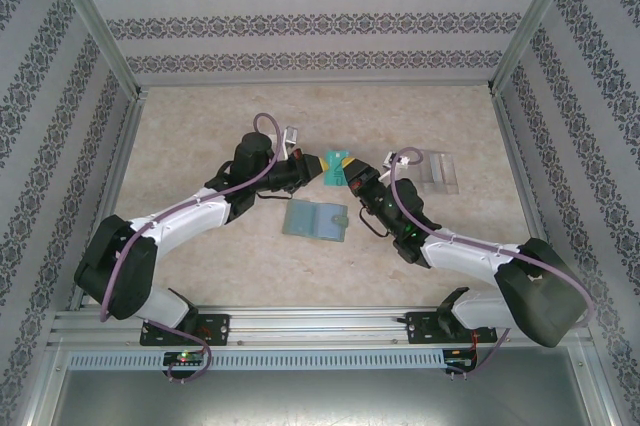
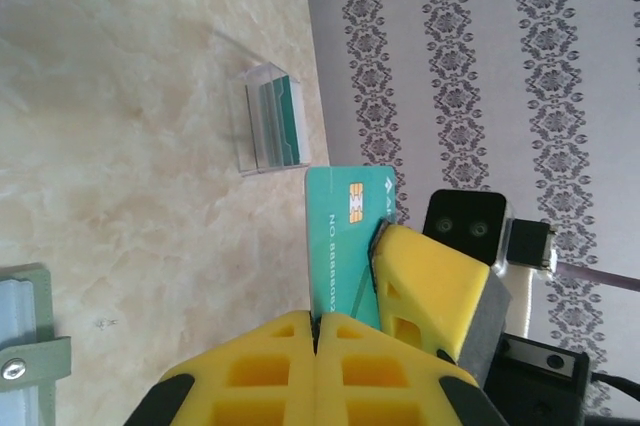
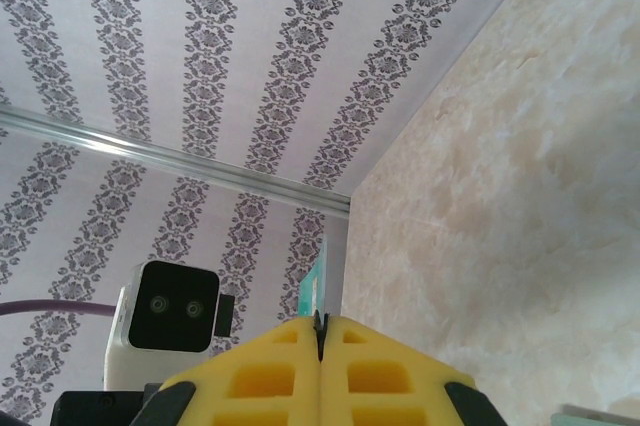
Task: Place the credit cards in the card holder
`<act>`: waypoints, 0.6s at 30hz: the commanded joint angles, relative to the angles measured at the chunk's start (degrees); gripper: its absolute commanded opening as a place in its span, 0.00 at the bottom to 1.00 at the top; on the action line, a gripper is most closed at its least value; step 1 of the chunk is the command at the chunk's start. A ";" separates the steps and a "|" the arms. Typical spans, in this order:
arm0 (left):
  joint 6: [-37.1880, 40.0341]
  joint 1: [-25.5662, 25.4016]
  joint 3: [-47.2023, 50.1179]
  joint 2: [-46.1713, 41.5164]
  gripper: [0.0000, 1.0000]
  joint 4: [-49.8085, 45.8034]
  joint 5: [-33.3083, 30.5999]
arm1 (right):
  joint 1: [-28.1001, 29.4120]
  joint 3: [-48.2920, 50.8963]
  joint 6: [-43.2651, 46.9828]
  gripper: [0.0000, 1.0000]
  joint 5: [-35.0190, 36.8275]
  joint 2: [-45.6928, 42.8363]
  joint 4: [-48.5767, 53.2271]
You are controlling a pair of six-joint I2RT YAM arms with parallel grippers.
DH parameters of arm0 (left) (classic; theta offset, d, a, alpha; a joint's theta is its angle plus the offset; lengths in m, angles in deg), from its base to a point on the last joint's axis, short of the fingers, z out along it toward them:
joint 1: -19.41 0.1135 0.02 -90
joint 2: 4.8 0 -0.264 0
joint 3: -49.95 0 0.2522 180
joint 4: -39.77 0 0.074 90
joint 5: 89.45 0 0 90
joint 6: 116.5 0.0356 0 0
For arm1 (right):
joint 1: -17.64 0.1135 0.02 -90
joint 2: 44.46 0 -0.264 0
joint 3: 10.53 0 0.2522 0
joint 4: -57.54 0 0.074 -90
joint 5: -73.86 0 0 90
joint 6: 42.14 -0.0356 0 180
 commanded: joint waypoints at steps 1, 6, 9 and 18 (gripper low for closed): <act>-2.79 2.12 1.45 0.82 0.00 9.72 2.92 | -2.15 1.44 1.39 0.04 -6.66 -0.99 -1.02; -2.51 2.97 2.69 0.27 0.00 11.11 4.46 | -8.59 1.41 2.18 0.21 -21.93 -0.93 -1.24; -2.62 3.01 2.79 0.03 0.00 11.91 6.13 | -9.23 1.76 1.78 0.26 -24.69 -1.53 -0.66; -2.36 3.28 2.45 0.53 0.00 12.48 11.17 | -12.05 1.33 6.43 0.41 -38.73 0.91 -3.61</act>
